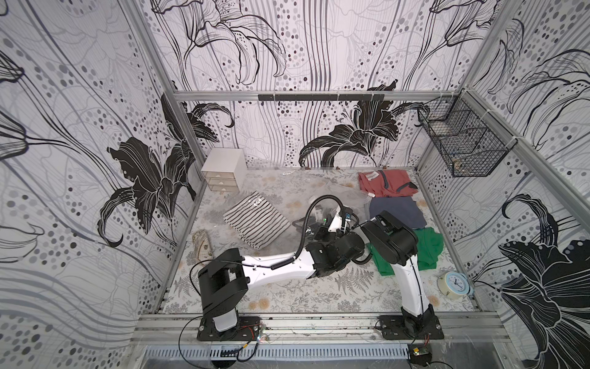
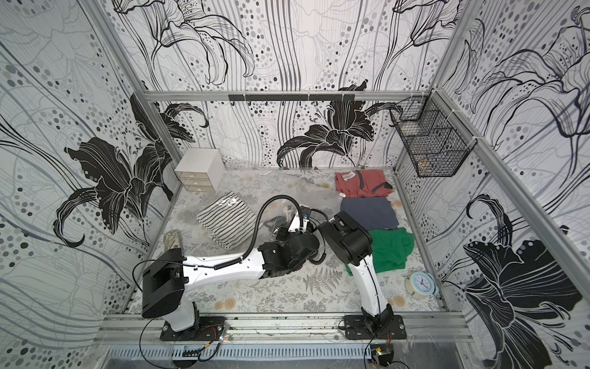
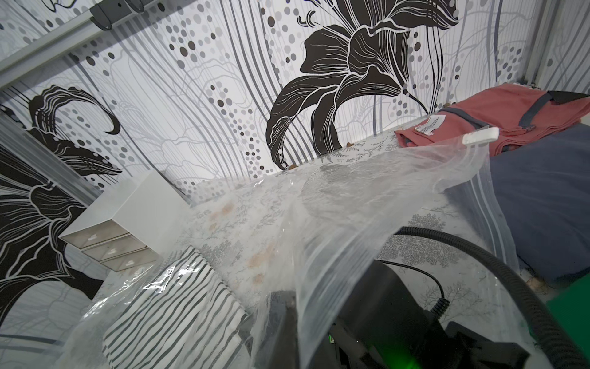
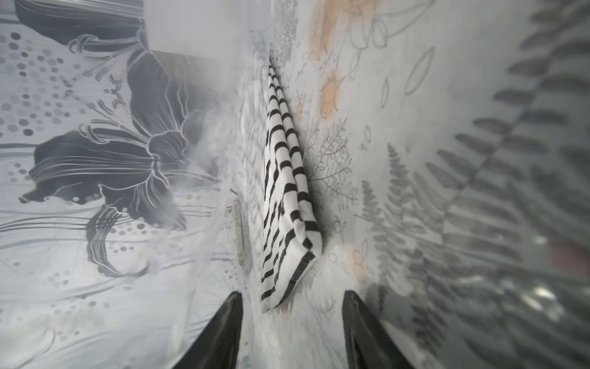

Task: Take the tank top out of the vacuum bag
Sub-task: Take out the tank top from the vacuum bag.

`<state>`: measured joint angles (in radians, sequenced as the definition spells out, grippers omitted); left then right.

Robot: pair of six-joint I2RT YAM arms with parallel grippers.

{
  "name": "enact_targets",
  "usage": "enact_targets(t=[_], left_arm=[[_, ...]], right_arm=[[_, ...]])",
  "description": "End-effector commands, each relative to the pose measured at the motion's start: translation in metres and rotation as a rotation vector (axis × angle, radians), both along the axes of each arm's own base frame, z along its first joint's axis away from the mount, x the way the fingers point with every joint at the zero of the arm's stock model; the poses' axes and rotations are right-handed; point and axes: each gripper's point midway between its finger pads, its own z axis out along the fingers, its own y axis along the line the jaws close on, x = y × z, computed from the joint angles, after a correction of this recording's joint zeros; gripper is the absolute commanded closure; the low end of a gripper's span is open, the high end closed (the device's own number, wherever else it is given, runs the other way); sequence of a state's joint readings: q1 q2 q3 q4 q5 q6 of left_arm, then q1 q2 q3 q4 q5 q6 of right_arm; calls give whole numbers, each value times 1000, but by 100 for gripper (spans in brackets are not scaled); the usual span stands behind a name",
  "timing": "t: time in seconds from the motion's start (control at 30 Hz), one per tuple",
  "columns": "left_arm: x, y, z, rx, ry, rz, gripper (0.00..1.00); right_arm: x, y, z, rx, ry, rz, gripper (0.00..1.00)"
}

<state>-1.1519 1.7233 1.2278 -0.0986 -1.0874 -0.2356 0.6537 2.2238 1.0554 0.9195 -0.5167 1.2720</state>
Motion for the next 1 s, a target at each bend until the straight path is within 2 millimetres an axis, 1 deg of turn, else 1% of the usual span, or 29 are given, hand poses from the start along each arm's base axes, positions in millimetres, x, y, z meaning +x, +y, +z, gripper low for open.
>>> enact_targets(t=[0.0,0.23,0.43,0.53,0.6,0.8,0.9,0.97], left_arm=[[1,-11,2,-45,-26,-17,100],[1,-17,0,-42,-25,-31,100],[0,-18,0,-39,-27,-32,100],[-1,-16,0,-41,-30,-29,100],[-1,-17,0,-46,-30,-31,100],[-2,-18,-1,-44,-29,-35,100],[-3,-15,0,-50,-32,-31,100],[-3,-13,-1,-50,-35,-28,100]], right_arm=[[-4,7,-19,-18,67,11,46],[-3,8,-35,-99,140,-9,46],[-12,27,-48,-117,209,39,46],[-13,35,-51,-106,218,42,46],[-11,37,-51,-95,216,33,46],[7,51,-43,-37,193,9,48],[13,58,-41,-3,195,11,50],[18,61,-40,9,196,6,54]])
